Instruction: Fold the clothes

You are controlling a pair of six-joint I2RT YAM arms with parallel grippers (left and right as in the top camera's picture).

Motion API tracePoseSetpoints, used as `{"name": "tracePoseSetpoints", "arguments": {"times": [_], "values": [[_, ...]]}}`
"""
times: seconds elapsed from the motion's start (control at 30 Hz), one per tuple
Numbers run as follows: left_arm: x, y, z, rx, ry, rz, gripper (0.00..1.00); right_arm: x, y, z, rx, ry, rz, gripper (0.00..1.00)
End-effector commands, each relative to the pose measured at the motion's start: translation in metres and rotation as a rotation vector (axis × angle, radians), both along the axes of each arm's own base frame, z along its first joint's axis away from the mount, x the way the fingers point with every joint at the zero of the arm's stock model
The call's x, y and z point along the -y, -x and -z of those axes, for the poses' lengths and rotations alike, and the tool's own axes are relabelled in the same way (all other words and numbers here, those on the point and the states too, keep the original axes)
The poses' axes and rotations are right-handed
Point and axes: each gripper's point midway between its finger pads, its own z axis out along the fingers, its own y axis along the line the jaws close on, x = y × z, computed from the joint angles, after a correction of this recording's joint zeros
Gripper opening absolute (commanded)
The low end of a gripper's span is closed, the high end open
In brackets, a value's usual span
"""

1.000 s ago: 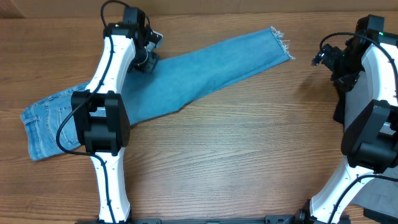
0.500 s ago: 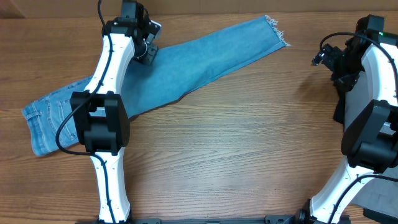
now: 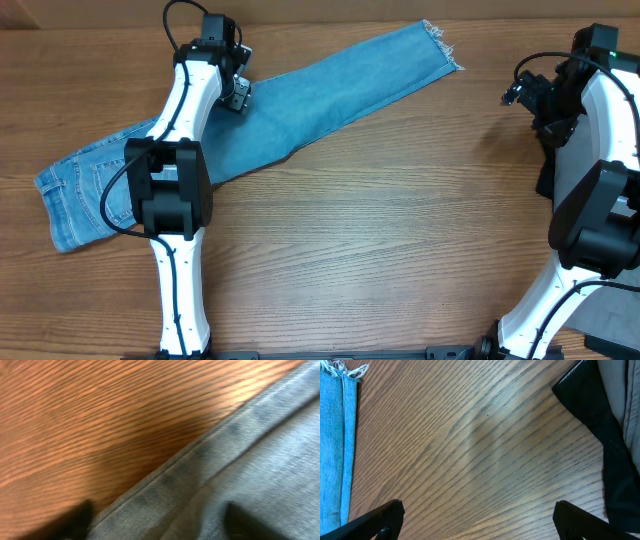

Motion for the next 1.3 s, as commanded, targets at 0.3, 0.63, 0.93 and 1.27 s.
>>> {"name": "tracePoseSetpoints", "arguments": {"times": [0.3,0.63,0.93,1.27], "values": [[-0.016,0.017,-0.185,0.307,0.199,-0.510,1.00,0.003,-0.005,-0.015,0.037,0.021,0.006,1.00],[0.010,0.121,-0.111,-0.214,0.224,-0.531,0.82,0.003,-0.005,-0.015,0.037,0.021,0.006,1.00],[0.032,0.170,-0.035,-0.470,0.292,-0.472,0.04,0.003,-0.005,-0.015,0.037,0.021,0.006,1.00],[0.029,0.159,0.005,-0.394,0.296,-0.481,0.04,0.003,-0.005,-0.015,0.037,0.021,0.006,1.00]]}}
